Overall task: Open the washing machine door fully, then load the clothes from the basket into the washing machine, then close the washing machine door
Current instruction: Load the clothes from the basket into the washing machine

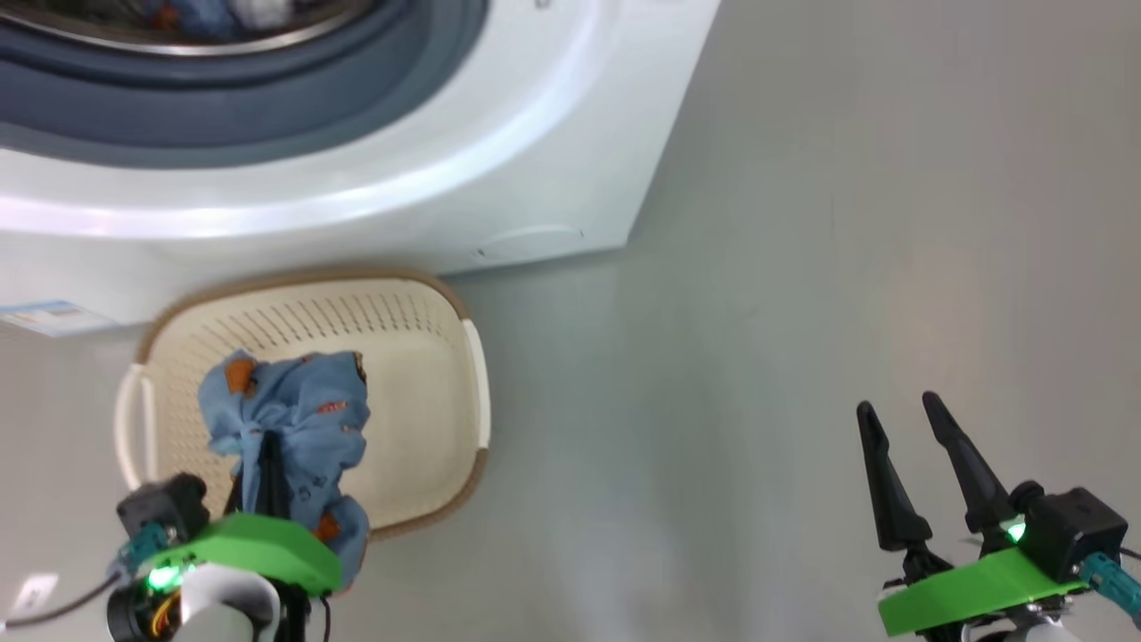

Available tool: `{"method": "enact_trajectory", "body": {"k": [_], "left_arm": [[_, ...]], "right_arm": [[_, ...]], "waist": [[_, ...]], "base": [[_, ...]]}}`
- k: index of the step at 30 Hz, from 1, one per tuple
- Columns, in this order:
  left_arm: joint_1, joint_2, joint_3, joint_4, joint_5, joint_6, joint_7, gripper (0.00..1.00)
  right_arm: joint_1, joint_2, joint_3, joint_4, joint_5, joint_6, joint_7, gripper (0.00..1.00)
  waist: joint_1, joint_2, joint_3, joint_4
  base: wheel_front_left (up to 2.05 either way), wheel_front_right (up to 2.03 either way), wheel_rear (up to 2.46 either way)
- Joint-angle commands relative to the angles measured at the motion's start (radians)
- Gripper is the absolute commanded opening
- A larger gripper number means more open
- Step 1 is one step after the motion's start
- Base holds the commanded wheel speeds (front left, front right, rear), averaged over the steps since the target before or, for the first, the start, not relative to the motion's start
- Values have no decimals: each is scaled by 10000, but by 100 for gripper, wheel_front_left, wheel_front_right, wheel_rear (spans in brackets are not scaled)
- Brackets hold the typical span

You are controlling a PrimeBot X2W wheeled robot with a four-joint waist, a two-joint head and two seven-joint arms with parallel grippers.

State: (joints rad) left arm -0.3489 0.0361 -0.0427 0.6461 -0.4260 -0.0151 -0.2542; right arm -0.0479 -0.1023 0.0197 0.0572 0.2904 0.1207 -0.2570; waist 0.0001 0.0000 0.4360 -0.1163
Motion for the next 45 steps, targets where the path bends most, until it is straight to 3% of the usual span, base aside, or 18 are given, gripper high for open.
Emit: {"method": "enact_trajectory", "body": {"k": [1,11,23,33,45], "left_arm": [[562,149,223,-616,-45,-78,-75,0],[2723,143,-251,-3229,-618,340,-75,0],[4244,142,-413,-4977,-254,449,-76,0],[4799,141,-536,-6139,262,691,-76,0],[4967,141,-618,-6603,367,697,-76,0]], "right_arm": [[311,-173,222,-174,-138,100,-48,100],[1184,-345,282,-15,-448,100,-48,100],[1947,-398,433,32,-458,100,-48,100],[2123,-303,347,-19,-485,100,-48,100],[2171,-130,242,-165,-552,100,-48,100]], "waist": [[-1,0,-1222,630],[-1,0,-2806,1031],[-1,0,-4305,1271],[-1,0,-4671,1283],[-1,0,-4412,1233]], "base": [[0,0,0],[0,0,0],[0,0,0],[0,0,0],[0,0,0]]}}
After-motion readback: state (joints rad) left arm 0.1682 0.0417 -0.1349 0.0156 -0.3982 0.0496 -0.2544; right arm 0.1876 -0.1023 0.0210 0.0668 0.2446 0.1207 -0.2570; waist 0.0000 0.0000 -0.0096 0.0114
